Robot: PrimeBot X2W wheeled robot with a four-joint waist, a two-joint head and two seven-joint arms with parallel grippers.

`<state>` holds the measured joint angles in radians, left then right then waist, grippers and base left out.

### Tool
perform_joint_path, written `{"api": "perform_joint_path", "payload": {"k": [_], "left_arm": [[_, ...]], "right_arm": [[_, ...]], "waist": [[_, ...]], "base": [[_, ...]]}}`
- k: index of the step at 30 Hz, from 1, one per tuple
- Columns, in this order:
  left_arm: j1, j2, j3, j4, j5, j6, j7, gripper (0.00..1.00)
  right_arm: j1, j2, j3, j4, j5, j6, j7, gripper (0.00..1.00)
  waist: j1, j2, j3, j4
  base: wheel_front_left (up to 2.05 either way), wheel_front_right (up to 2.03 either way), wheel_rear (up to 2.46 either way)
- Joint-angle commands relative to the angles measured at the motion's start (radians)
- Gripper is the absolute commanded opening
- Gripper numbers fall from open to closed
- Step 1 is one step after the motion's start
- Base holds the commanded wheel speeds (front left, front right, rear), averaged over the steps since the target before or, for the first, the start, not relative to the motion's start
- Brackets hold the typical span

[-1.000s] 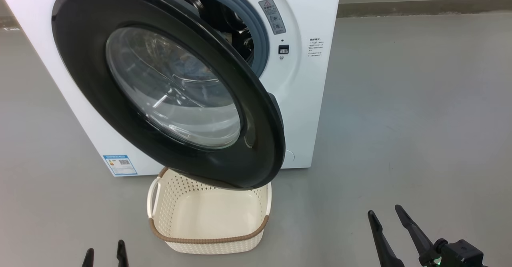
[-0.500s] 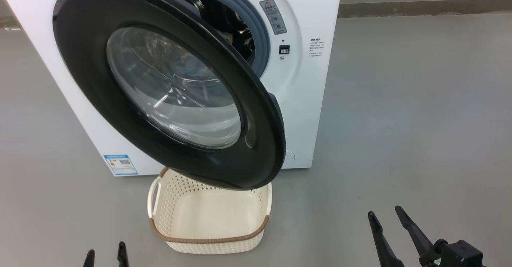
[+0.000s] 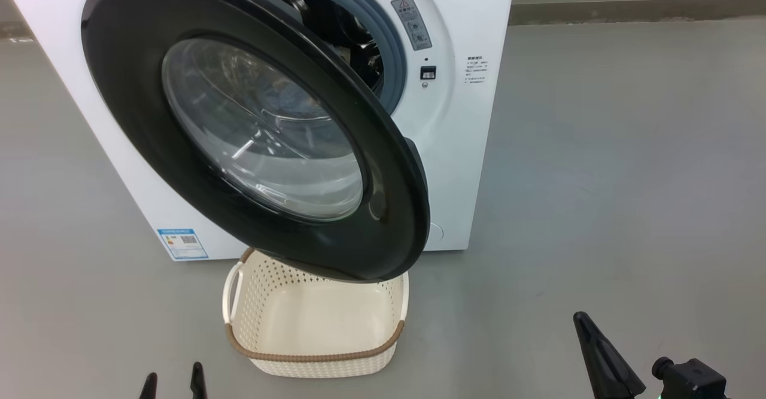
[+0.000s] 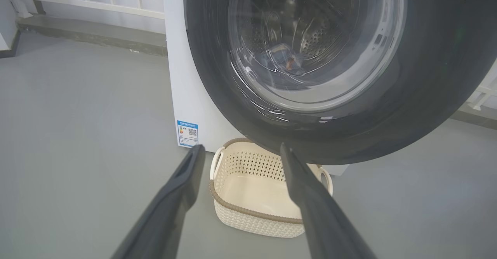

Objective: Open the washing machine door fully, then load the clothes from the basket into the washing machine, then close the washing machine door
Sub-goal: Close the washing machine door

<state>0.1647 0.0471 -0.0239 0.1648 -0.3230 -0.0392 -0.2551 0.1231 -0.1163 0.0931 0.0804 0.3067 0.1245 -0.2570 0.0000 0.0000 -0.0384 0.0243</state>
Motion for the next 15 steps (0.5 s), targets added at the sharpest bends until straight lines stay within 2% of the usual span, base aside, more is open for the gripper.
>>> {"api": "perform_joint_path", "payload": {"k": [1,9,15], "left_arm": [[-0.023,0.003,0.026,-0.018,-0.007,0.010,-0.007,1.00],[-0.027,0.003,0.020,-0.018,-0.007,0.013,-0.007,1.00],[-0.035,0.003,0.005,-0.013,-0.019,0.016,-0.007,1.00]], "right_arm": [[-0.027,-0.012,0.019,-0.023,0.002,0.006,-0.005,0.00],[-0.112,-0.038,0.038,-0.110,-0.008,0.006,-0.005,0.00],[-0.240,-0.077,0.141,-0.212,-0.009,0.006,-0.005,0.00]], "waist": [[0.0000,0.0000,0.002,0.002],[0.0000,0.0000,0.009,0.020],[0.0000,0.0000,0.012,0.052]], "base": [[0.00,0.00,0.00],[0.00,0.00,0.00],[0.00,0.00,0.00]]}}
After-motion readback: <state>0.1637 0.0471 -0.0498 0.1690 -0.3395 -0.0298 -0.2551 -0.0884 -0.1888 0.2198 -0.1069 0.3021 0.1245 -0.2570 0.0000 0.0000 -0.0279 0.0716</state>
